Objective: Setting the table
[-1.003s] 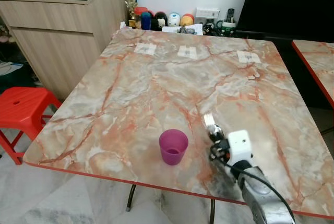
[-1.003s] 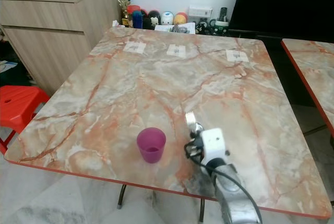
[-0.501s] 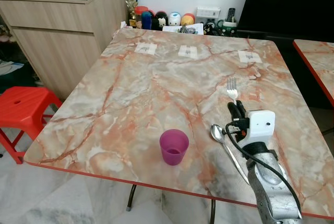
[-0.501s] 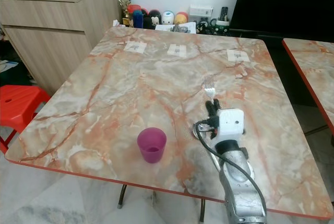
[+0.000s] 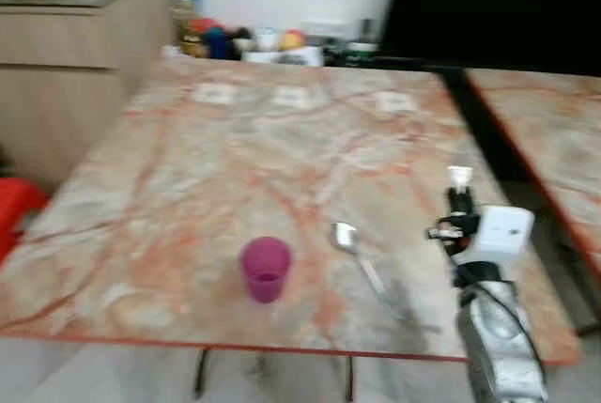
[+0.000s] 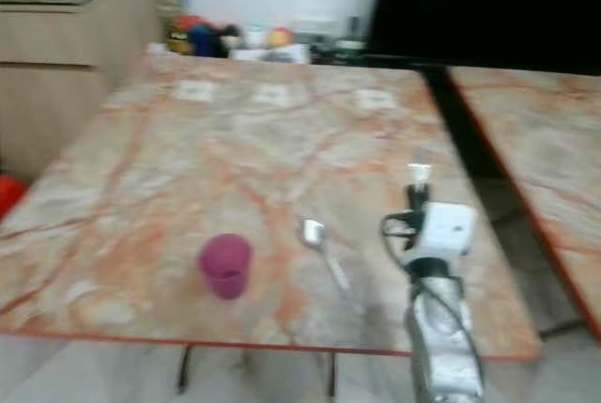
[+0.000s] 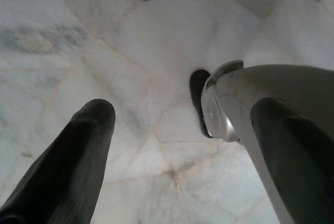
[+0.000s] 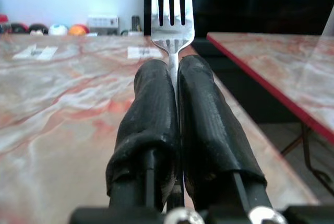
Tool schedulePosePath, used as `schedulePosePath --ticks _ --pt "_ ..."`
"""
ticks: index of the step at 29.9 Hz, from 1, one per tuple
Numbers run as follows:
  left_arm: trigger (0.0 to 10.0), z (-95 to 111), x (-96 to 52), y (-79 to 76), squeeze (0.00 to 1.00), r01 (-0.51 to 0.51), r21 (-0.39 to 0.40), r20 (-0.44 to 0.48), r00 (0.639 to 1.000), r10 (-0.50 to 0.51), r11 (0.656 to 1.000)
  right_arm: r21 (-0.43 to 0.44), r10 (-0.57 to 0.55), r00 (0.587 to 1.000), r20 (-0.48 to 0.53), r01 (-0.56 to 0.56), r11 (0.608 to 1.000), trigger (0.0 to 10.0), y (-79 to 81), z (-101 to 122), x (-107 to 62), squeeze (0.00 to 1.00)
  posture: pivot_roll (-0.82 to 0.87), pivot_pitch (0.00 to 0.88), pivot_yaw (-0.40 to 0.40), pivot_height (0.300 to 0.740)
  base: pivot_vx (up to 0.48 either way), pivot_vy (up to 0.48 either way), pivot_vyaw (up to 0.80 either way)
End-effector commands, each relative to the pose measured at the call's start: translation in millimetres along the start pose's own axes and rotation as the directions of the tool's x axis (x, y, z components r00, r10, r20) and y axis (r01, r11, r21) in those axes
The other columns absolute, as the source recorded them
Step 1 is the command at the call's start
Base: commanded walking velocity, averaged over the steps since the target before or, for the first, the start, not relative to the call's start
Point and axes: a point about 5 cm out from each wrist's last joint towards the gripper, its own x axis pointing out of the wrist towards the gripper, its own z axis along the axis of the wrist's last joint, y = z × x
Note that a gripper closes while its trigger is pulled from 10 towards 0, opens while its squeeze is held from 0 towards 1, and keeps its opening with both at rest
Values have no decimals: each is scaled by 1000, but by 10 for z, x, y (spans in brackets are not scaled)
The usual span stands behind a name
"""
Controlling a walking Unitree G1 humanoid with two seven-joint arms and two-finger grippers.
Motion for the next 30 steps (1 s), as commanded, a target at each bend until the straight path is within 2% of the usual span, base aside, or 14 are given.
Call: schedulePosePath --ticks 1,15,17,30 --pt "10000 -125 -25 -127 0 43 13 -46 998 -42 999 -5 4 999 33 -4 1000 10000 -7 73 24 0 -1 86 -33 740 0 -311 0" --pt "10000 -97 -11 -160 0 52 25 -47 998 -51 998 15 -5 999 45 5 1000 10000 32 94 49 0 -6 102 -27 740 0 -344 0" --pt "10000 -100 -13 -150 0 51 28 -47 998 -50 998 -7 3 999 43 -2 1000 10000 37 91 56 0 -7 102 -25 740 0 -396 0" --pt "10000 -97 -12 -146 0 57 36 -46 997 -55 998 -10 -13 999 48 13 1000 10000 29 96 80 0 -17 89 -18 740 0 -409 0"
